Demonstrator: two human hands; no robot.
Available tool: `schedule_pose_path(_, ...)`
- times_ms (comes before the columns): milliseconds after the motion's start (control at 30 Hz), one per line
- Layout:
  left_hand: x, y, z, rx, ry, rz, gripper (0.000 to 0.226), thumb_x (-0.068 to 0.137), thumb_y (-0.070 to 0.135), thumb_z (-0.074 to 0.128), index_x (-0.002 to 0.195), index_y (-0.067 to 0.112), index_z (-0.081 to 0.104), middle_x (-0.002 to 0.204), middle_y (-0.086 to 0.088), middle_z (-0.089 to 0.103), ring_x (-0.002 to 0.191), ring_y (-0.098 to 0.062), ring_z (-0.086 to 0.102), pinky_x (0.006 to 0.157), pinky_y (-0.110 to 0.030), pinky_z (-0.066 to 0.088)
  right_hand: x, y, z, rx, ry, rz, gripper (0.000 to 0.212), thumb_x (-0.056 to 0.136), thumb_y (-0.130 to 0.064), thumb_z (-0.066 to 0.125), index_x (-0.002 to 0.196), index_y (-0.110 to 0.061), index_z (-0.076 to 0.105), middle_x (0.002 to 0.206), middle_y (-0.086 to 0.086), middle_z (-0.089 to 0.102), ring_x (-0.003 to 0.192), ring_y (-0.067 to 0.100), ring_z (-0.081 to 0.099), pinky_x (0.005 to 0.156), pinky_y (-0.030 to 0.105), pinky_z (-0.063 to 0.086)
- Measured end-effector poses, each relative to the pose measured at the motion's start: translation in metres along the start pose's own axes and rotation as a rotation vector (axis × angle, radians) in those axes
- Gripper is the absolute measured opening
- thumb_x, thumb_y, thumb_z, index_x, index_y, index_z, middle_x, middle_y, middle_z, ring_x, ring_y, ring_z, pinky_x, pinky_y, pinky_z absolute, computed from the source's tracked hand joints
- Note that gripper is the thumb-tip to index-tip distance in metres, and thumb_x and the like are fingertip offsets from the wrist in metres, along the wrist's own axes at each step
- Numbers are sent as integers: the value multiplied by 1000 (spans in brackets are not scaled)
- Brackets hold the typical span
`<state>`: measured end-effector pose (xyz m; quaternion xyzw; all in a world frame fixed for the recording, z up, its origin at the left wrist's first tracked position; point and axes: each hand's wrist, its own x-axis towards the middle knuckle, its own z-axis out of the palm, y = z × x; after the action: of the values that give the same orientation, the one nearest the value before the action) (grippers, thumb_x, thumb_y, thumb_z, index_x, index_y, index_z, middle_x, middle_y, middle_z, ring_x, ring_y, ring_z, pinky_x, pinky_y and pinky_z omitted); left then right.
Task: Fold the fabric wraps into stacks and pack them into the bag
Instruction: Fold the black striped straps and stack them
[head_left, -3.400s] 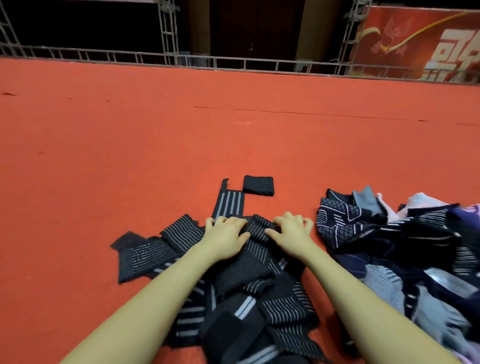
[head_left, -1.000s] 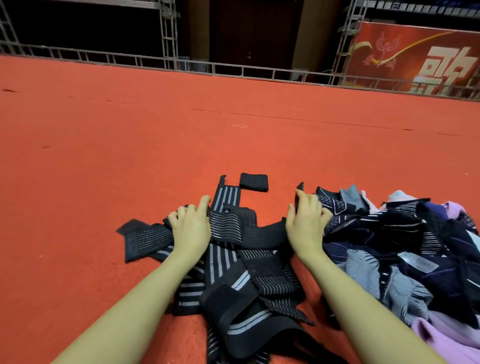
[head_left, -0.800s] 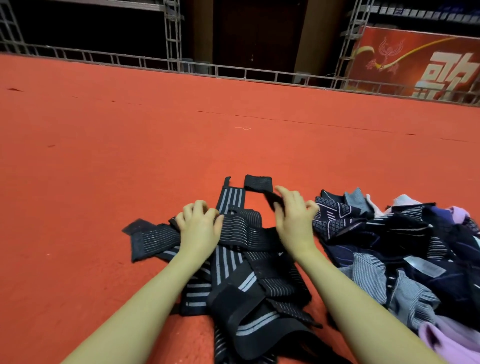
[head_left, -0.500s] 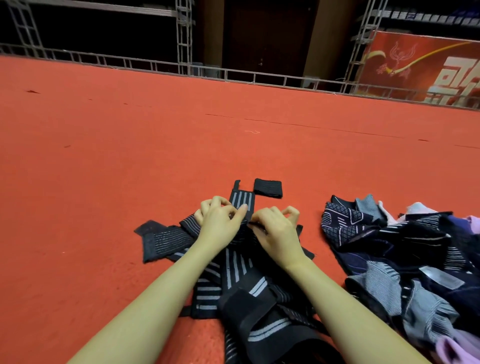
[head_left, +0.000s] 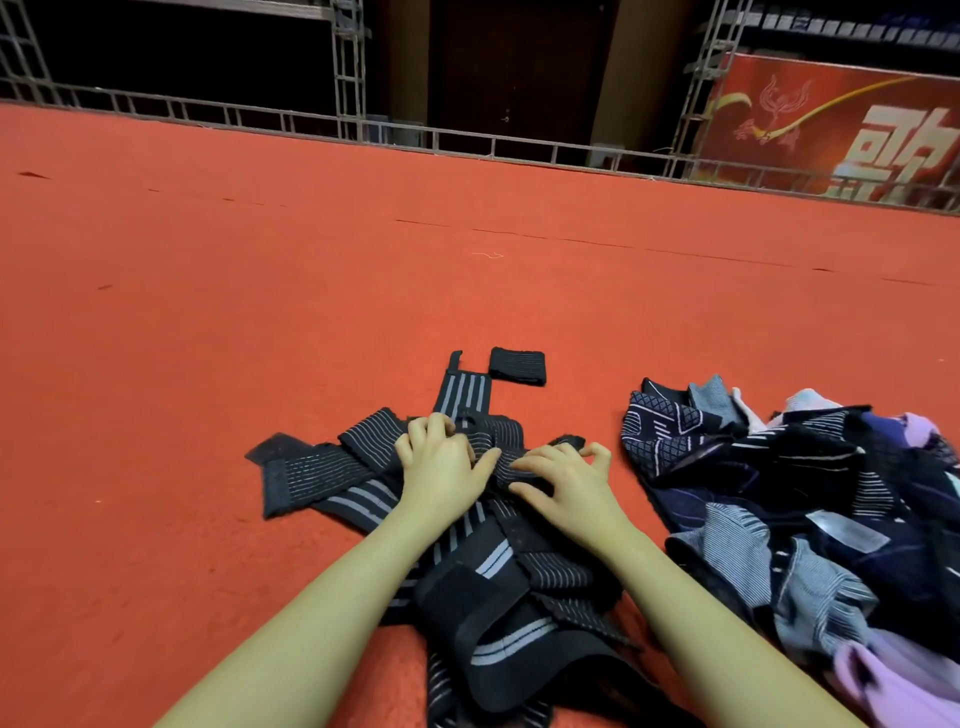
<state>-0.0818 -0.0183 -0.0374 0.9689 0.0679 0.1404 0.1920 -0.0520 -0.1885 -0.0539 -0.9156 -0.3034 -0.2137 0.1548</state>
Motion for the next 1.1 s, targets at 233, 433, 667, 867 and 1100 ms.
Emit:
schedule_pose_path(233, 0, 16, 14, 204, 36, 95, 44, 93, 51, 45, 114, 12, 56, 130, -5, 38, 124, -26, 30, 102, -37, 20, -9, 13, 4, -211, 30, 531, 40, 94, -36, 51, 123, -9, 56, 123, 10, 53, 116, 33, 45, 95, 43, 20)
schedule_pose_path(433, 4, 21, 12, 216, 102, 162, 26, 99, 34, 41, 115, 16, 51, 119, 0, 47, 116, -22, 39, 97, -34, 24, -12, 20, 2, -145, -177, 493, 78, 82, -70, 47, 139, -18, 37, 132, 2, 45, 124, 25, 36, 101, 41, 18)
schedule_pose_path(667, 10, 9, 1, 20, 152, 81, 14, 102, 26, 37, 104, 15, 44, 77, 2, 56, 76, -21, 49, 84, -33, 25, -14, 18, -4, -40, -32, 368, 60, 90, -58, 47, 142, -29, 36, 122, -8, 54, 117, 17, 41, 93, 35, 13)
schedule_pose_path(867, 7, -12, 13, -85, 85, 48, 18, 97, 33, 50, 102, 18, 57, 104, 5, 56, 106, -18, 45, 90, -32, 19, -12, 13, 7, -36, 45, 247, 49, 83, -61, 44, 114, -28, 63, 107, -7, 58, 101, 22, 51, 80, 30, 12)
schedule_pose_path(1100, 5, -30, 10, -140, 21, 264, 32, 97, 14, 44, 122, 26, 60, 120, 14, 55, 119, -13, 35, 89, -24, 10, 27, -25, 12, 12, -65, 180, 64, 79, -76, 29, 98, -26, 65, 106, -14, 52, 106, 12, 39, 85, 30, 8)
